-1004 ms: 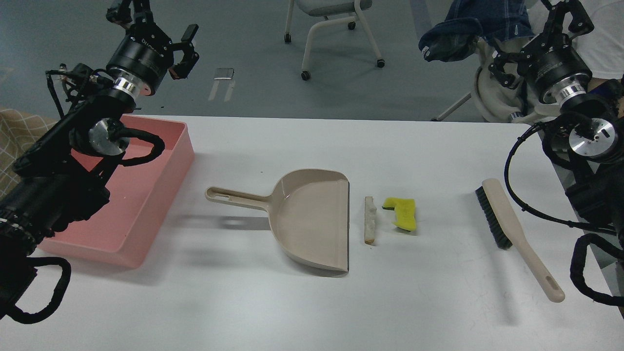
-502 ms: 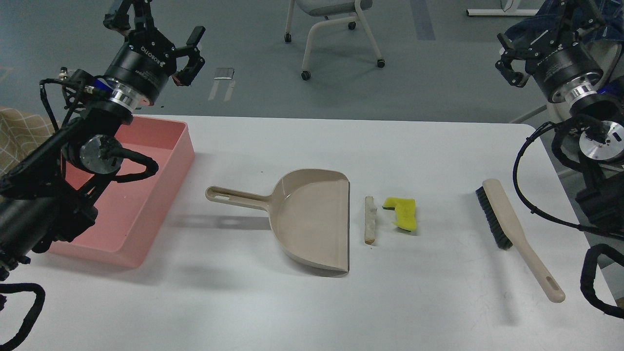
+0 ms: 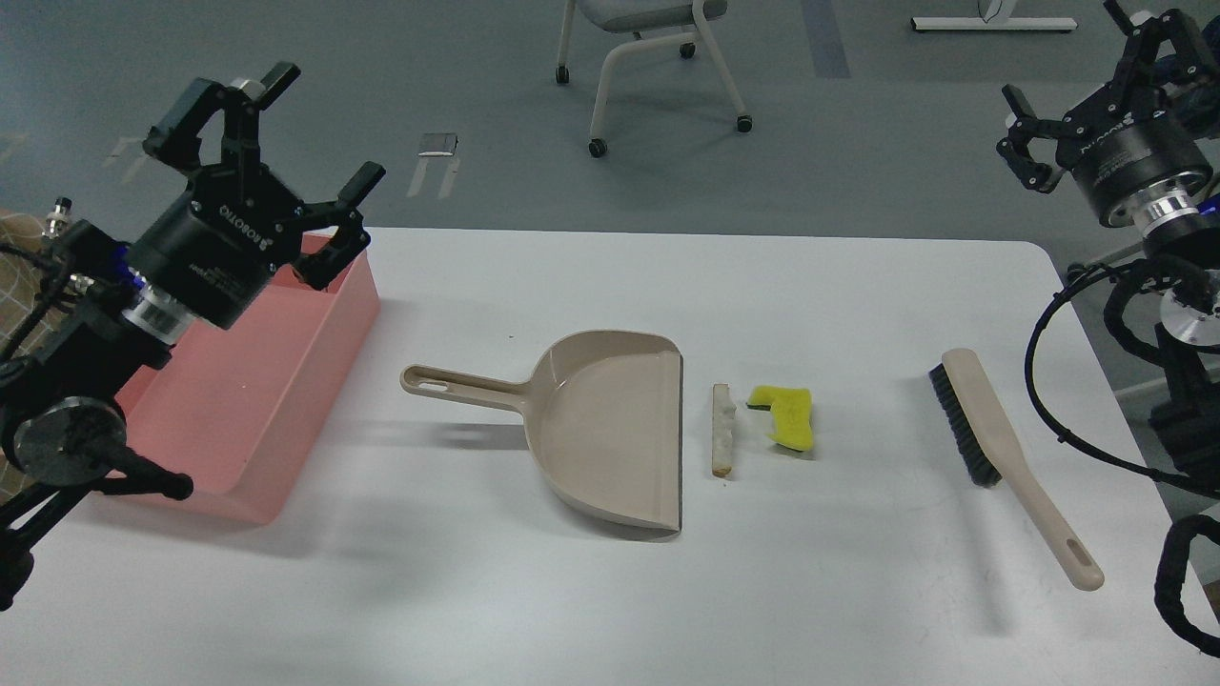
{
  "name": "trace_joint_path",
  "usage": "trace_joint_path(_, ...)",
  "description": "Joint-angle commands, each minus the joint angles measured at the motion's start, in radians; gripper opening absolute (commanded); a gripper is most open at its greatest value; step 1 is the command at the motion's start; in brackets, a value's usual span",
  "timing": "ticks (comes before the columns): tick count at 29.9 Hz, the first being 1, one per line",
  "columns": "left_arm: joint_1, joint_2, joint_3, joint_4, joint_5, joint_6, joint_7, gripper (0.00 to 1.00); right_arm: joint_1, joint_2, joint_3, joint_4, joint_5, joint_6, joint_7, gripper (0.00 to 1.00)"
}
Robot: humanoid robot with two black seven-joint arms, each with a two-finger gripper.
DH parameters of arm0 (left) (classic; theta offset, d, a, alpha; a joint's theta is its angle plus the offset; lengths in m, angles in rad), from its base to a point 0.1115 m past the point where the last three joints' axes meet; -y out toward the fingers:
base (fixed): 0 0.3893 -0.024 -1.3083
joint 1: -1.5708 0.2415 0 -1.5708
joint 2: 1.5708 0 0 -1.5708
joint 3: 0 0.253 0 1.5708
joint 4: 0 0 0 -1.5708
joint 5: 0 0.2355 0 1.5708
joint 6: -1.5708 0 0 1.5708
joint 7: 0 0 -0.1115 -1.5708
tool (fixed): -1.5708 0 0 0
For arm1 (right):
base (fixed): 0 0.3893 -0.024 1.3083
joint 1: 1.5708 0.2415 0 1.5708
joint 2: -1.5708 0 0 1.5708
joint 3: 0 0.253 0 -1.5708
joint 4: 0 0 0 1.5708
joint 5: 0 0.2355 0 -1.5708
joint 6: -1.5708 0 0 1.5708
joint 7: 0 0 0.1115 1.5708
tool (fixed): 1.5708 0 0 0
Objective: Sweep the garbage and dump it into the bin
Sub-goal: 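Move the left gripper down to the beige dustpan handle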
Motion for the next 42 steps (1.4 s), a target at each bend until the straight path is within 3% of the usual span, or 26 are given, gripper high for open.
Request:
trace_joint_path(1,0.116,0.017,-0.033,-0.088,0.005,0.002,0.0,0.98,-0.011,-0.002,0.003,0.019,0.0,0.0,0.0,1.0)
trace_joint_path(7,0.237,-0.038,-0.015,-0.145,0.099,0.046,0.008,0.98,-0.042,-0.028,0.002,0.051,0.0,0.0,-0.001,1.0)
trace_joint_path(12,0.239,-0.144,0.074,-0.121,0.272,0.1,0.011,0.98,-0.059,-0.028,0.002,0.064,0.001,0.0,-0.001,1.0)
trace_joint_path(15,0.239,-0.186,0.14,-0.042,0.364,0.172,0.014,0.97,-0.059,-0.028,0.003,0.064,0.001,0.0,-0.001,1.0)
trace_joint_path(19,0.217,-0.262,0.203,0.055,0.398,0.22,0.016,0.97,-0.057,-0.032,0.003,0.07,0.001,0.0,-0.003,1.0)
trace_joint_path(27,0.141,-0.285,0.205,0.235,0.398,0.221,0.008,0.96,-0.06,-0.048,0.011,0.071,0.003,0.0,-0.001,1.0)
trace_joint_path(34,0.119,-0.291,0.237,0.252,0.398,0.224,0.005,0.92,-0.062,-0.045,0.011,0.099,0.003,0.0,-0.003,1.0)
trace_joint_path(42,0.046,-0.361,0.341,0.287,0.398,0.309,0.005,0.88,-0.066,-0.048,0.012,0.102,0.003,0.0,-0.001,1.0)
